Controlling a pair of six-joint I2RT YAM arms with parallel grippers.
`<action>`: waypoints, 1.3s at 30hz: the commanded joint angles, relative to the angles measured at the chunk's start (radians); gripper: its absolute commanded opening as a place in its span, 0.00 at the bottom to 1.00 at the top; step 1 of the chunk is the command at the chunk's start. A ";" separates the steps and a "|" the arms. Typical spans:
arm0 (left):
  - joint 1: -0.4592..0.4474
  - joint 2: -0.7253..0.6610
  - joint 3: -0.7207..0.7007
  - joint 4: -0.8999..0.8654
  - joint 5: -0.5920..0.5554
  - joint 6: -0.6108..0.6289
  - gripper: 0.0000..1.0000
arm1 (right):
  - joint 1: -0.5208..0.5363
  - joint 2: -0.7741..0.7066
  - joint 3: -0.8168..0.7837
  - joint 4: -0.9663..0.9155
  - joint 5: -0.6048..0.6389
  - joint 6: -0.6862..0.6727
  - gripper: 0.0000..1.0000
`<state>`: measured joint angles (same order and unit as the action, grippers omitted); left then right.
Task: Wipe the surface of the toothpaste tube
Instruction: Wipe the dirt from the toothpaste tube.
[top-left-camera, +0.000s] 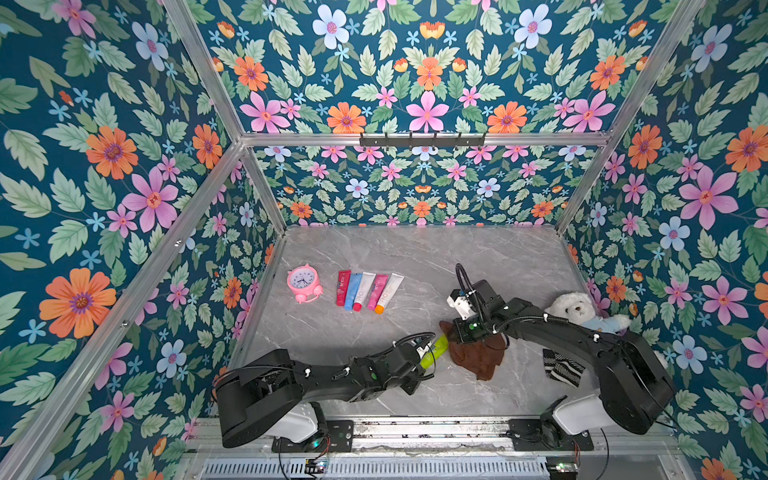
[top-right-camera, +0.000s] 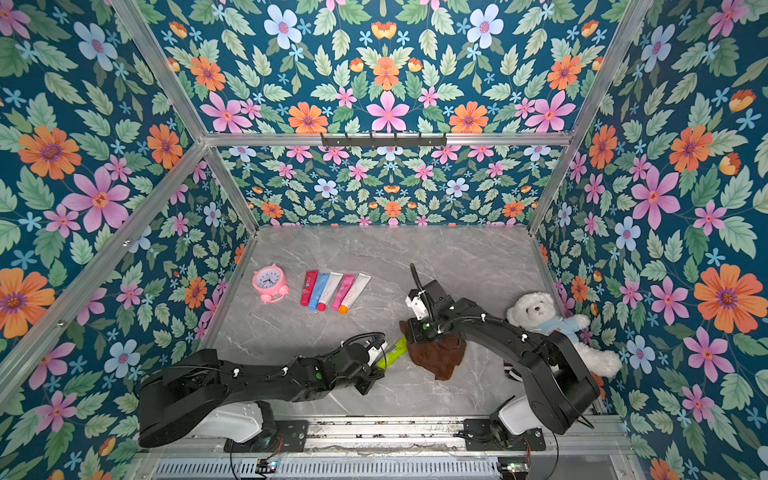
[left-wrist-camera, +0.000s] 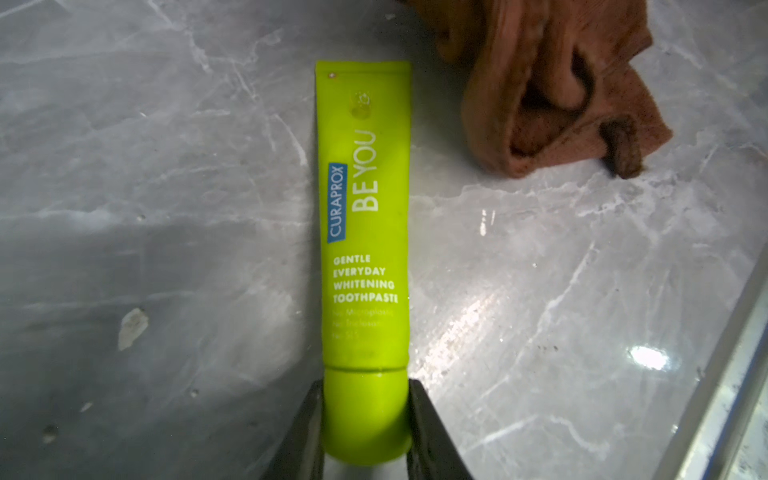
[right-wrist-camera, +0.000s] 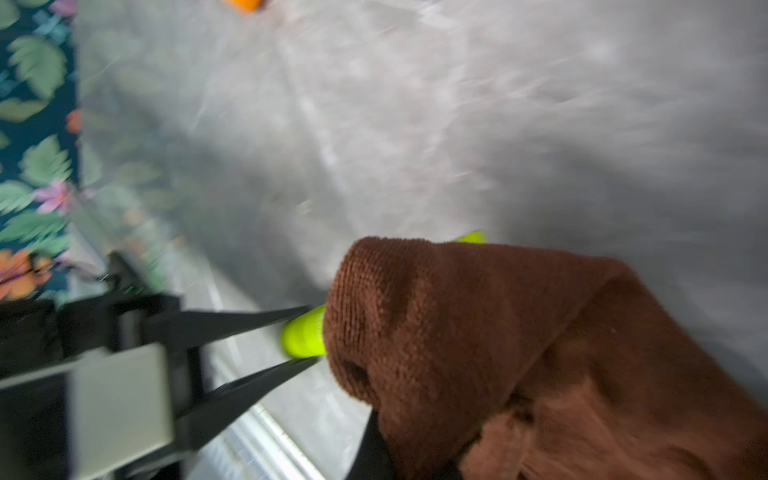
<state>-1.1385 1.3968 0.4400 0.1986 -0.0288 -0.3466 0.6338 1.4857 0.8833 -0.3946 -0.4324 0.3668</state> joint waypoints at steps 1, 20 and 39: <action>0.000 0.000 0.006 0.005 -0.007 -0.002 0.00 | 0.044 0.052 0.004 0.059 -0.092 0.051 0.00; -0.001 -0.034 -0.013 0.008 -0.019 -0.009 0.00 | -0.051 0.195 -0.012 -0.049 0.115 0.000 0.00; 0.000 -0.021 -0.008 0.014 -0.006 -0.005 0.00 | 0.084 0.116 0.048 0.043 -0.078 0.065 0.00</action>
<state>-1.1389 1.3746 0.4263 0.2005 -0.0353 -0.3473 0.6926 1.5700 0.9184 -0.4065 -0.4454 0.3923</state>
